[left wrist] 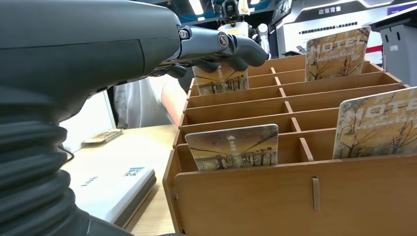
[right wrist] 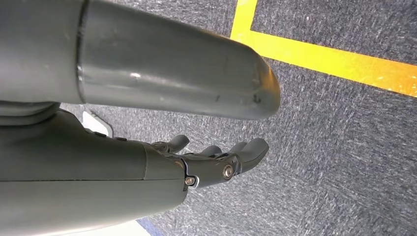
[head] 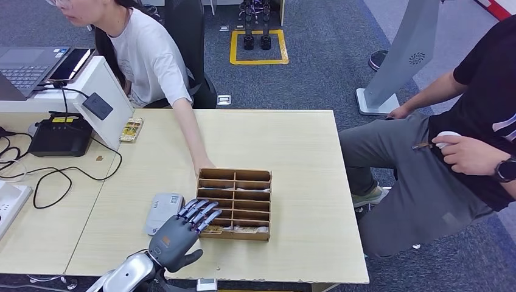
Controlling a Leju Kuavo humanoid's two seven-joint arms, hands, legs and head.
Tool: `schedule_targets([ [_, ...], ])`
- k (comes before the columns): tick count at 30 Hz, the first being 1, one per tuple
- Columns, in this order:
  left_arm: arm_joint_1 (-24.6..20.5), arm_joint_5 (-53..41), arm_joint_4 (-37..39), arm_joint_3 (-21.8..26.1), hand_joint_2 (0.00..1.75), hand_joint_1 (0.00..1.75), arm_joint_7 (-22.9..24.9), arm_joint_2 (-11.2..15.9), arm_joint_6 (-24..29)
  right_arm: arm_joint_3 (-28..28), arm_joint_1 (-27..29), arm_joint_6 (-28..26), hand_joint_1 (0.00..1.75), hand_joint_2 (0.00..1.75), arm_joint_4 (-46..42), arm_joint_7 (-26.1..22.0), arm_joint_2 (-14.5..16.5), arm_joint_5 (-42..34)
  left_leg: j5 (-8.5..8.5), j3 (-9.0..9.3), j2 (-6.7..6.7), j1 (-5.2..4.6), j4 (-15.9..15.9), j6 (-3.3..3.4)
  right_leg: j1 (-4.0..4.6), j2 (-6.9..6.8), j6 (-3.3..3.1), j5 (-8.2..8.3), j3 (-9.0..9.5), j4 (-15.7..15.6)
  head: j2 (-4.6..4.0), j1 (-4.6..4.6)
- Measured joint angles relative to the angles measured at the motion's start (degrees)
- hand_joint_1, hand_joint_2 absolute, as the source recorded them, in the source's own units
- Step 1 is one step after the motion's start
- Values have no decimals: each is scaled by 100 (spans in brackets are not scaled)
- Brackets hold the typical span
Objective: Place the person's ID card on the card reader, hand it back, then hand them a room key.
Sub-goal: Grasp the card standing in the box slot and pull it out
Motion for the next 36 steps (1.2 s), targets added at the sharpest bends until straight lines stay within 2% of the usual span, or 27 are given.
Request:
schedule_targets([
  [18,13,55,123,84,175,0,-24,-151,-73,180,-32,0,0,0,3,-11,0,-191,0,-1,-1,0,0,0,0,-1,0,0,0,0,0,0],
  [22,18,121,216,109,175,175,-37,-222,-145,317,-51,-9,0,0,9,-16,0,-352,0,-1,-1,0,0,0,0,-1,0,0,0,0,0,1],
  [36,11,370,306,273,175,175,-144,-363,-209,711,-93,-68,0,0,40,-59,0,-832,0,0,-3,0,0,0,0,-4,0,0,2,0,0,-1],
])
